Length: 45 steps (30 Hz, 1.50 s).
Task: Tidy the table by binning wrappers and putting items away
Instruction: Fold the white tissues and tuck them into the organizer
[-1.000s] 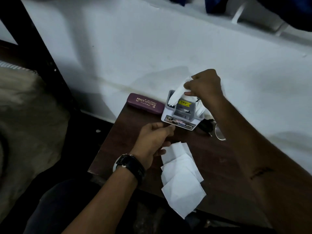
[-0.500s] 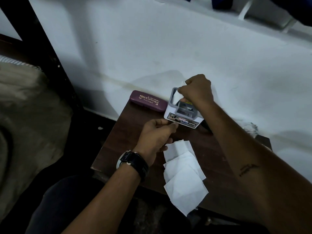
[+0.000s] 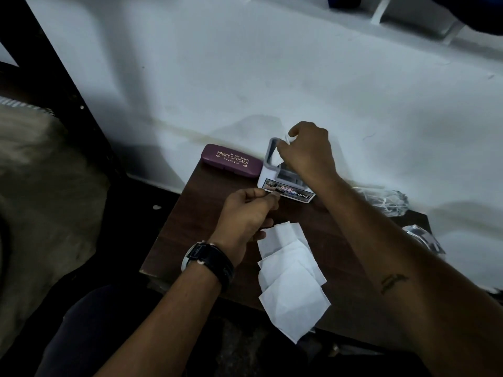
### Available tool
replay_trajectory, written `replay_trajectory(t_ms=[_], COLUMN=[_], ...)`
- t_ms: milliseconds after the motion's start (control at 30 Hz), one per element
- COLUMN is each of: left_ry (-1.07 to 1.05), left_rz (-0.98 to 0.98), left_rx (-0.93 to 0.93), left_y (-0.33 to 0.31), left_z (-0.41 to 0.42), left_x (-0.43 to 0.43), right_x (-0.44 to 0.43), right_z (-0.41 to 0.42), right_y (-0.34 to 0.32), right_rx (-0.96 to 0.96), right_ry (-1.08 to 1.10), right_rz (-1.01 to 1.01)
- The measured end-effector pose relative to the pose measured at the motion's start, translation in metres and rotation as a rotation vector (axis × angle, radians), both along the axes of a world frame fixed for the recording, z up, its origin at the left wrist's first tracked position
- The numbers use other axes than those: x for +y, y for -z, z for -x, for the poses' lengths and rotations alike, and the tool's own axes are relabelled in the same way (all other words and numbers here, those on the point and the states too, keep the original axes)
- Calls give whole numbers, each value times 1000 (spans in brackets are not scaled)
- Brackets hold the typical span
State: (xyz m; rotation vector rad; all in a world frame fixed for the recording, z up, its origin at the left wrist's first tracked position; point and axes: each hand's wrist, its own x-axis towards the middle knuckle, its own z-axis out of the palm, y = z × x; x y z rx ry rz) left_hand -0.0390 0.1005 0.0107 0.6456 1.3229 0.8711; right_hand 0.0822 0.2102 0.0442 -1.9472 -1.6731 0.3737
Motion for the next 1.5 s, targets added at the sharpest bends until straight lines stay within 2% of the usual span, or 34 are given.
replay_trajectory(t_ms=[233,433,567,667,733,800,900,1033,1100,1233,1300,1400,1500], left_ry=[-20,-10,-10,-14,-21,-25,14,316,445,532,547,562,584], left_rz=[-15,-13,-34,-32,-28,-40,-91,-305,-355,-406,-406,-400,-394], left_rx=[10,18,20,30,48,75,175,655,809,895,917,917,897], left_y=[-1,-2,-3,-3,-4,-2,4,18,22,28,28,29,30], left_z=[0,0,3,3,2,0,-2,2,-2,-11,-13,-16,-20], left_x=[0,-2,-3,-4,-4,-3,-3,-6,-12,-18,-17,-15,-16], right_x=[-1,0,-14,-49,-77,-103,-140,-165,-167,-161,-158,-156,-157], right_z=[0,-4,-16,-38,-56,-74,-98,-114,-119,-121,-116,-109,-104], right_y=[-2,4,-7,-12,-4,12,42,65,69,72,72,77,82], right_rx=[-88,-42,47,86,56,18,40,76,118,154,162,108,72], right_ry=[-11,6,35,-30,-62,-67,-63,-83,-77,-94,-168,-296,-304], right_rz=[39,25,-139,-236,-138,45,283,384,384,374,392,429,428])
